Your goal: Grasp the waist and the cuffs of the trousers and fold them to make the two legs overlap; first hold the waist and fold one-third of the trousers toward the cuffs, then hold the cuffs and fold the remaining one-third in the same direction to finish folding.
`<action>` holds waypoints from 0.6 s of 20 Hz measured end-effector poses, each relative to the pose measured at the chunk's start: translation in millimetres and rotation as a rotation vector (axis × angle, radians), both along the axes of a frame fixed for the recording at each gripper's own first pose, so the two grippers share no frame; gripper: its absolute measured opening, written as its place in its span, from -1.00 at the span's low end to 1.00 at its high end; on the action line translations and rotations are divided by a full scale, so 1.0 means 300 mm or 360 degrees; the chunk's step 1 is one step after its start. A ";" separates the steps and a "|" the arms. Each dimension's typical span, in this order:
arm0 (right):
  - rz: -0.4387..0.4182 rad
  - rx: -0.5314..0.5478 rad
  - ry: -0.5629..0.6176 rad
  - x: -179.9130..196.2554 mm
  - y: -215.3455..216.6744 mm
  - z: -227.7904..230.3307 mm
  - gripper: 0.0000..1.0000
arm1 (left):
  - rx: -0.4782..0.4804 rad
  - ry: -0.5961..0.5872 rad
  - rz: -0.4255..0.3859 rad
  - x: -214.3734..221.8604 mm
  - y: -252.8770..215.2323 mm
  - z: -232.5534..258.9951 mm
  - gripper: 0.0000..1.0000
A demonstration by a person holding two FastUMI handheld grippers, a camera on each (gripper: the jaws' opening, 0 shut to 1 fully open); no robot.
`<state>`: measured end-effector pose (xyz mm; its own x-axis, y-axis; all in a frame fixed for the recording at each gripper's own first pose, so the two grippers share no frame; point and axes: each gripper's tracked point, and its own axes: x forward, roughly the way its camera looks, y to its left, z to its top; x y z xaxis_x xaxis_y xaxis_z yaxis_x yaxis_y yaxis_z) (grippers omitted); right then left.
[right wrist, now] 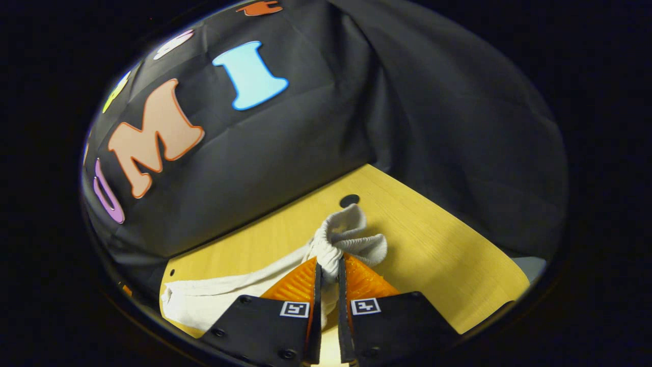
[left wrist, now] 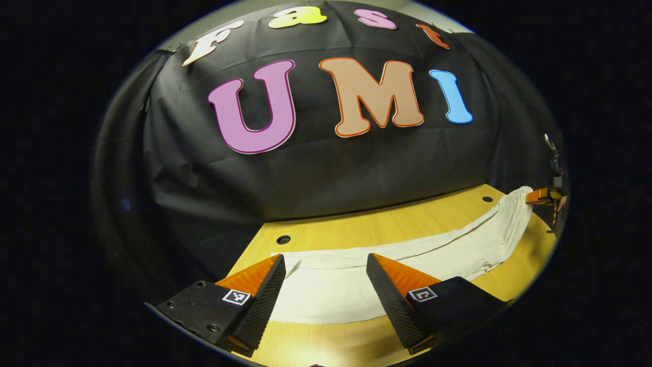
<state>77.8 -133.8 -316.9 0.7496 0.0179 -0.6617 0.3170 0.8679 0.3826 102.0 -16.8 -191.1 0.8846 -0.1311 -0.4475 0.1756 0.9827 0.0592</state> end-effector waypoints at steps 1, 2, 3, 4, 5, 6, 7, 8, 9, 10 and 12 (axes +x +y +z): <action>0.0037 -0.0001 -0.0031 0.016 0.048 0.035 -0.69 | -0.0009 0.0006 0.0007 -0.001 0.014 -0.007 0.92; 0.0077 -0.0004 -0.0058 0.028 0.095 0.067 -0.69 | -0.0017 0.0013 0.0008 -0.002 0.026 -0.013 0.92; 0.0118 -0.0014 -0.0082 0.040 0.138 0.097 -0.69 | -0.0022 0.0019 0.0014 -0.002 0.040 -0.021 0.92; 0.0159 -0.0022 -0.0105 0.053 0.179 0.127 -0.69 | -0.0029 0.0024 0.0019 -0.005 0.055 -0.025 0.92; 0.0193 -0.0023 -0.0127 0.057 0.225 0.154 -0.68 | -0.0038 0.0027 0.0026 -0.006 0.072 -0.027 0.92; 0.0223 -0.0025 -0.0147 0.061 0.258 0.174 -0.69 | -0.0045 0.0030 0.0033 -0.005 0.090 -0.031 0.92; 0.0249 -0.0025 -0.0161 0.065 0.297 0.193 -0.69 | -0.0051 0.0040 0.0042 -0.006 0.108 -0.042 0.92; 0.0269 -0.0016 -0.0172 0.073 0.337 0.210 -0.69 | -0.0057 0.0050 0.0051 -0.009 0.128 -0.046 0.92; 0.0287 -0.0005 -0.0184 0.083 0.373 0.228 -0.69 | -0.0061 0.0054 0.0061 -0.013 0.147 -0.052 0.92; 0.0308 0.0003 -0.0197 0.092 0.412 0.246 -0.69 | -0.0065 0.0056 0.0071 -0.011 0.166 -0.054 0.92; 0.0353 0.0014 -0.0218 0.096 0.487 0.272 -0.69 | -0.0070 0.0060 0.0092 -0.014 0.200 -0.062 0.93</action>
